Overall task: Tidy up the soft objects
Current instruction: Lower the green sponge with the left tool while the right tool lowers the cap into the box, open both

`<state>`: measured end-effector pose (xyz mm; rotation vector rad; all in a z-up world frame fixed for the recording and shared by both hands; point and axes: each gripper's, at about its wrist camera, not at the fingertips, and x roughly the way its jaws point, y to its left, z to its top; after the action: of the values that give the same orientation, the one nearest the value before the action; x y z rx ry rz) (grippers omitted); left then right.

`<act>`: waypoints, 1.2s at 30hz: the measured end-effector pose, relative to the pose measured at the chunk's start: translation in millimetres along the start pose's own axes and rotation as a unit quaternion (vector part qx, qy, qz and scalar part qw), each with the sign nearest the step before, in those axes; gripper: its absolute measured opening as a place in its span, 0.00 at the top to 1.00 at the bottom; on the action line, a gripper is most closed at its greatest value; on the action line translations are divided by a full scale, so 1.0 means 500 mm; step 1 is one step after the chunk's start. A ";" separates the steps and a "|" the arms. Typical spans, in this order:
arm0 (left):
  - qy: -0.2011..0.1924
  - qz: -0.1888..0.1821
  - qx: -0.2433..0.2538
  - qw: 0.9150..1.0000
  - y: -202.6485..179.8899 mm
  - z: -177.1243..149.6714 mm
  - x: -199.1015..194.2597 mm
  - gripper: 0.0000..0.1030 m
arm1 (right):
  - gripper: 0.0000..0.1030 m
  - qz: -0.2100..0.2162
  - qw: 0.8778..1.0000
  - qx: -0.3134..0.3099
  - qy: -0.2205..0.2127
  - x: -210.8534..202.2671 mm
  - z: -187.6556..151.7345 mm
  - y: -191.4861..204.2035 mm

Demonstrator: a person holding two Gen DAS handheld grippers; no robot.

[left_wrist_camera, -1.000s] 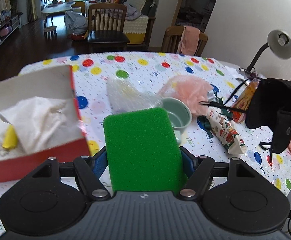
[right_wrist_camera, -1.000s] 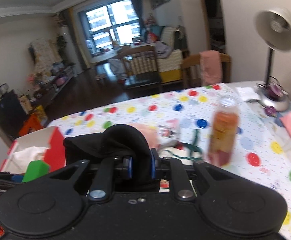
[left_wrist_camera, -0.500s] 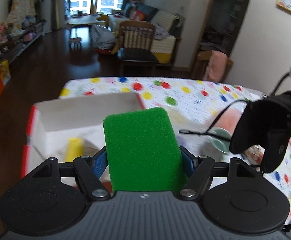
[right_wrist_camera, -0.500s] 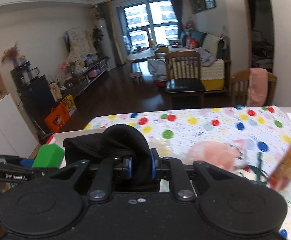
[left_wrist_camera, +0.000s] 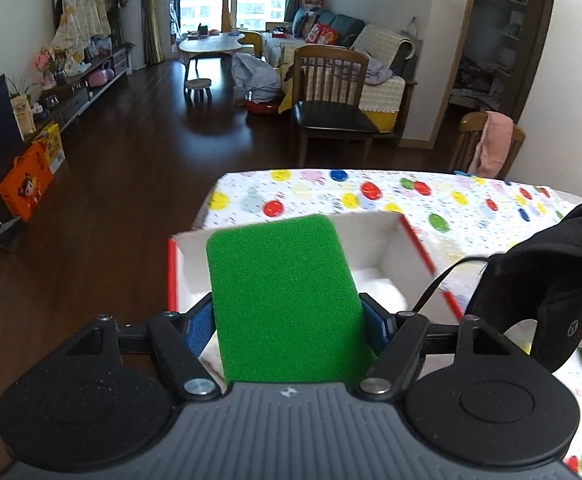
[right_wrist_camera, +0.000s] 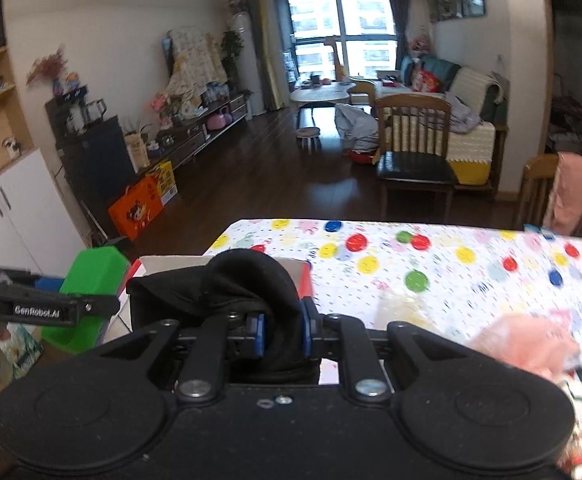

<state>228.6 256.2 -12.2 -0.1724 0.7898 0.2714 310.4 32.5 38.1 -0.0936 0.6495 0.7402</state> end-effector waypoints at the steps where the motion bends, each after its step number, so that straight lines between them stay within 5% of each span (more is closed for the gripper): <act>1: 0.000 0.002 0.000 1.000 0.007 0.003 0.007 0.29 | 0.84 -0.006 1.000 -0.013 -0.001 0.011 0.001 0.015; 13: 0.024 -0.002 0.025 0.999 0.033 0.038 0.113 0.29 | 0.84 -0.025 0.995 -0.094 0.025 0.155 -0.015 0.103; 26: 0.084 0.001 0.064 0.994 0.014 0.014 0.237 0.29 | 0.80 -0.009 0.991 -0.097 0.088 0.226 -0.067 0.125; 33: 0.117 0.001 0.070 0.991 0.014 -0.005 0.281 0.29 | 0.74 -0.002 0.990 -0.096 0.104 0.242 -0.073 0.131; 36: 0.131 0.003 0.065 0.989 0.018 -0.012 0.298 0.29 | 0.63 -0.004 0.990 -0.090 0.108 0.240 -0.072 0.133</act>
<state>321.9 289.4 -124.2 -0.0837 1.0663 0.2035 314.9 143.0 -50.8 -0.3469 0.7869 0.7868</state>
